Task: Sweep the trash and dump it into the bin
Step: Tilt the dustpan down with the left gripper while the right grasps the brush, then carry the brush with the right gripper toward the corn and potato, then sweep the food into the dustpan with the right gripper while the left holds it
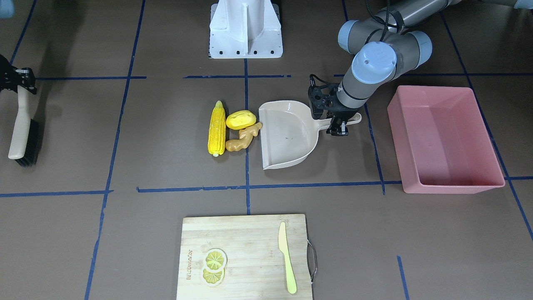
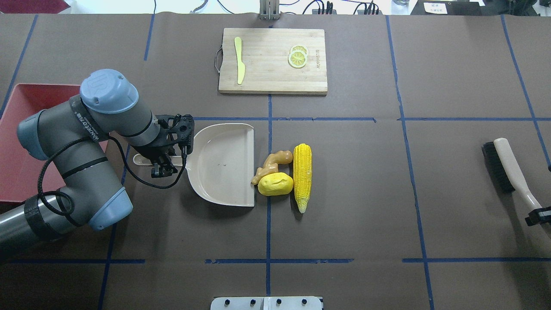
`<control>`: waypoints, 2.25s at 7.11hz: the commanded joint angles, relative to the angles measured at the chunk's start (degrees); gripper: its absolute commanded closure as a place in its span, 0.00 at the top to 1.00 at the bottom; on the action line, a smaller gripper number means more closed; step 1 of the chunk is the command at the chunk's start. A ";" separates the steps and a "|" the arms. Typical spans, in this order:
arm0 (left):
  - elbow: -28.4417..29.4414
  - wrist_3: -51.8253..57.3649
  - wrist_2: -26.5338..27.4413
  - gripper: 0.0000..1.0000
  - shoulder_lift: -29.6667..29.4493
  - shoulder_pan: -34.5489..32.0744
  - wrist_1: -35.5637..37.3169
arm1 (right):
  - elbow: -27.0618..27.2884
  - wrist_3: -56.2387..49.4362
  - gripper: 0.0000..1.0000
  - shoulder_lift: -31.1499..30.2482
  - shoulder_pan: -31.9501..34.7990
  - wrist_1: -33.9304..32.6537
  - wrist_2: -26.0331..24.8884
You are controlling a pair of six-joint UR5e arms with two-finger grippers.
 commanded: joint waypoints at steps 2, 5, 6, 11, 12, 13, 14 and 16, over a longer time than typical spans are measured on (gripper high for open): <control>0.00 -0.50 0.09 0.00 0.02 0.24 -0.01 | 4.17 0.16 0.00 2.65 -3.29 -0.06 -1.00; -0.18 -0.68 0.17 0.00 -0.51 0.33 0.25 | 7.96 12.56 0.00 9.32 -11.71 -0.42 -1.09; -0.35 -0.68 -0.17 0.00 -0.16 0.25 0.51 | 8.05 20.21 0.00 13.01 -15.23 -0.42 -1.18; -0.53 -0.77 -3.51 0.00 -0.60 0.60 4.12 | 10.42 34.51 0.00 35.76 -24.12 -23.12 -3.98; -0.44 -3.56 -3.52 0.00 -0.77 0.68 3.94 | 10.33 35.48 0.00 37.29 -26.05 -24.83 -5.38; -0.18 -5.85 -3.52 0.00 -1.99 0.77 3.94 | 10.16 36.27 0.00 37.65 -27.47 -24.94 -6.70; 0.34 -6.48 -3.52 0.00 -2.35 1.90 3.85 | 9.98 36.28 0.00 37.74 -27.91 -25.02 -7.24; 0.52 -6.66 -3.34 0.00 -2.53 2.00 3.77 | 9.72 36.37 0.00 39.23 -28.53 -26.85 -7.33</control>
